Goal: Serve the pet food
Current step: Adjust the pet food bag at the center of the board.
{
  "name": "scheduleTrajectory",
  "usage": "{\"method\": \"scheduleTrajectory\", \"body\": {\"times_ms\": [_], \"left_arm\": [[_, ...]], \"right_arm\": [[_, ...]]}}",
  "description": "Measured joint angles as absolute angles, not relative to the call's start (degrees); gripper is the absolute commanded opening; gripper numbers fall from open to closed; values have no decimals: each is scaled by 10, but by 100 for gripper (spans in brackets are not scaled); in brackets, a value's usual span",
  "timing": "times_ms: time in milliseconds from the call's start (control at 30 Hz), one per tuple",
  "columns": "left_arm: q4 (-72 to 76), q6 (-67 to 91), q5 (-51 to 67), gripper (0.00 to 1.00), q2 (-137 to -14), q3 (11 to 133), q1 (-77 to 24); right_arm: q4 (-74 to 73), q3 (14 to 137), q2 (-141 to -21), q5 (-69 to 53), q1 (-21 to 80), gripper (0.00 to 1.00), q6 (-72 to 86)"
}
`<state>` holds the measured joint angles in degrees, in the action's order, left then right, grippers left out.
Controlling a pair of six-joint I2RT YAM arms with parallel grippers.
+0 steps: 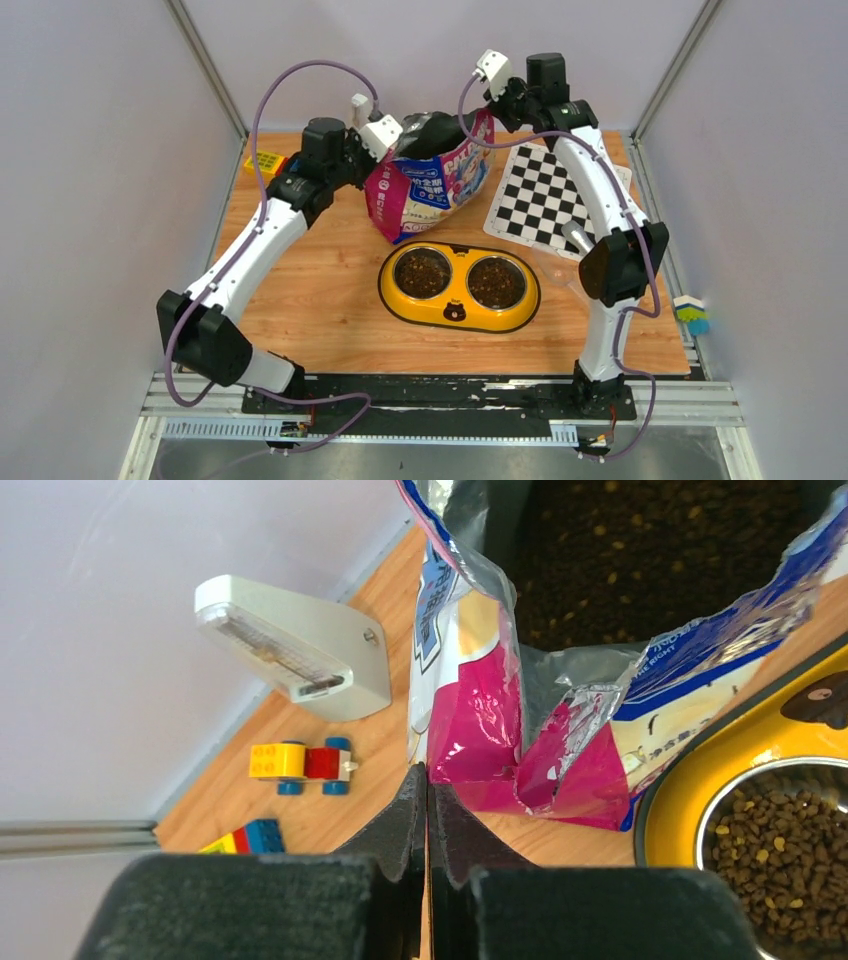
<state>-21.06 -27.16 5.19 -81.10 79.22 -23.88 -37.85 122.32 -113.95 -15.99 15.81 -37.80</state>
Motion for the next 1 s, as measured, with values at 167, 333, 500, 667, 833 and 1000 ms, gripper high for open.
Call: {"method": "scheduleTrajectory", "body": {"times_ms": [167, 333, 500, 667, 833, 1000], "left_arm": [[-185, -253, 58, 11, -853, 803, -227], [-173, -230, 48, 78, -905, 859, -216], [-179, -218, 97, 99, -898, 869, -179], [-225, -253, 199, 96, -855, 869, -168], [-315, -313, 311, 86, -840, 917, -172], [-353, -345, 351, 85, -852, 939, -177]], "right_arm": [[-388, 1206, -1117, -155, 148, 0, -358], [-362, 1143, -1082, -139, 143, 0, -344], [-335, 1123, -1075, -129, 143, 0, -325], [-333, 1123, -1076, -124, 143, 0, -310], [-337, 1130, -1079, -121, 144, 0, -300], [-337, 1140, -1087, -121, 144, 0, -294]]}}
